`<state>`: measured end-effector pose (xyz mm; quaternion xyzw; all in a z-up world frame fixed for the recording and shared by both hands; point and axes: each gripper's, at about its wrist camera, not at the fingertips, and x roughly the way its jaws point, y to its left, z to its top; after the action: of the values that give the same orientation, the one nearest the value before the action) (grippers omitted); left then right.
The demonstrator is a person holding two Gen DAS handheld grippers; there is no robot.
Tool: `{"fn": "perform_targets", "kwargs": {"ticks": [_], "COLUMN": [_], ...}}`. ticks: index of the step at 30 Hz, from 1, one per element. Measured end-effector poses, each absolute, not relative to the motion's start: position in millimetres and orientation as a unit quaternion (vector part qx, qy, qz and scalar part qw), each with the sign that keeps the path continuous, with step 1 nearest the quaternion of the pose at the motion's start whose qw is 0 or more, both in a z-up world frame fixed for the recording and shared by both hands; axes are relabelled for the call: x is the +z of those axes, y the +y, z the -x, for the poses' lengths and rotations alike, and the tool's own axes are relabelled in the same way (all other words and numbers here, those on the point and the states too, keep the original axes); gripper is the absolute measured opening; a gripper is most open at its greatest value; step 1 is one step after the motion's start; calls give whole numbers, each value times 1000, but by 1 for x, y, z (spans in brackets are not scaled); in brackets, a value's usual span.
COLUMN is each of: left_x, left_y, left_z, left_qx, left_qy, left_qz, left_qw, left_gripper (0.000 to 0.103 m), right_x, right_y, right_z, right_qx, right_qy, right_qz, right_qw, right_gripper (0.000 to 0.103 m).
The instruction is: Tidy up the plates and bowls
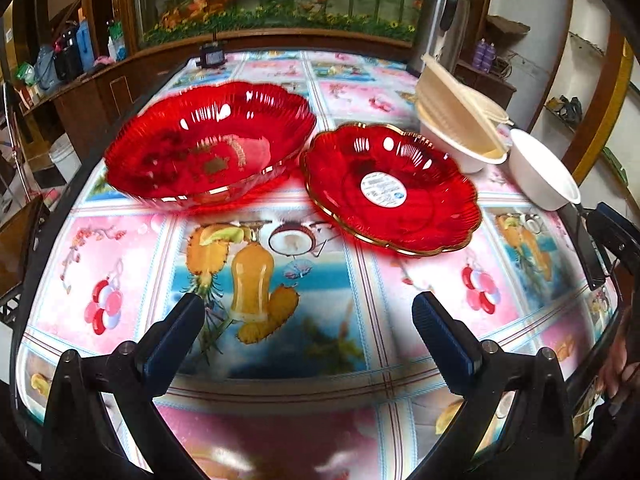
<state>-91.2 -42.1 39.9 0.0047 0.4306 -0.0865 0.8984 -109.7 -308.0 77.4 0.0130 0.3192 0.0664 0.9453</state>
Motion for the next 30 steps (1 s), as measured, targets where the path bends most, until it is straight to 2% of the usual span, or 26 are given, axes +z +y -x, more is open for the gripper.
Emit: {"fn": "perform_targets", "kwargs": {"ticks": [6,11,30], "left_x": [53,56,60], "left_y": [-37,-28,22], "left_z": [100,100,91], "left_qx": [-87,-81,-53], "left_qy": [416,412,406], "left_qz": [-10,-1,35], "left_qw": [905,908,912], "left_gripper": [103,103,103], "right_x": [90,89,96], "right_y": [-278,-269,-193], "right_z": [113,107,77], "right_qx": [122,143,206], "right_qy": [308,313,332], "right_qz": [-9,-57,4], "right_qw": [943,937,920], "right_gripper": [103,103,102]}}
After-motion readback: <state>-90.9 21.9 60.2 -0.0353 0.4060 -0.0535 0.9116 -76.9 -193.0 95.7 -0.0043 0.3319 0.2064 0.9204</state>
